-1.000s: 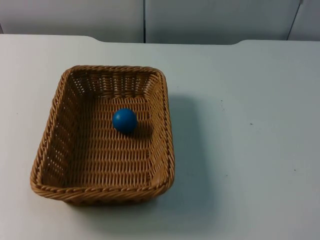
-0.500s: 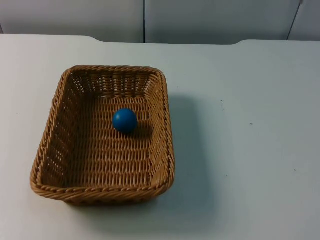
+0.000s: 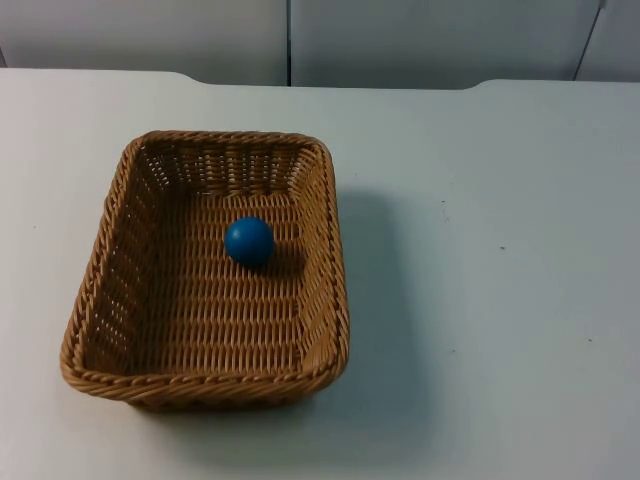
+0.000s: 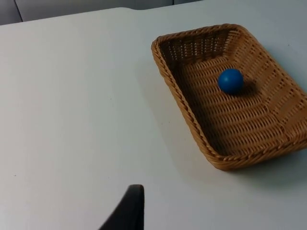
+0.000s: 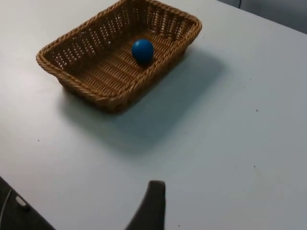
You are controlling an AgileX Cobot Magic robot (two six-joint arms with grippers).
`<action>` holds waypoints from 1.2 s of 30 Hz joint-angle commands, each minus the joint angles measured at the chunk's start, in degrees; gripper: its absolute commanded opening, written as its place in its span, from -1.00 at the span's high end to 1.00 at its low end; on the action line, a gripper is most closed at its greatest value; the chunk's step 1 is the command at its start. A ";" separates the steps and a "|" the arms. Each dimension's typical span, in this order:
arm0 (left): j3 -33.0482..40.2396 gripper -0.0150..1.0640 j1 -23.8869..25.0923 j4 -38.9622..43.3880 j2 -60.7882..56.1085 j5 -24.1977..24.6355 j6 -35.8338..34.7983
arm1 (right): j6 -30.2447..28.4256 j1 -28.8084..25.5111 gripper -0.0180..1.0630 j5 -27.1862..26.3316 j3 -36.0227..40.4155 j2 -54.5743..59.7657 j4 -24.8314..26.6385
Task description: Pick up the basket with the left hand and place the ball into the basket with the right hand.
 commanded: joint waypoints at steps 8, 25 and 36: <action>1.48 -0.98 -0.05 -1.11 -0.23 -3.04 -0.22 | -0.39 -0.21 -0.69 -2.03 1.38 -0.17 0.70; 2.01 -0.98 -0.05 -1.11 -0.23 -3.85 -0.22 | -0.39 -0.21 -0.97 -2.03 1.38 -0.17 0.70; 2.06 -0.97 -0.05 -1.11 -0.23 -3.84 -0.22 | -0.39 -3.08 -0.98 -2.03 1.38 -0.17 0.75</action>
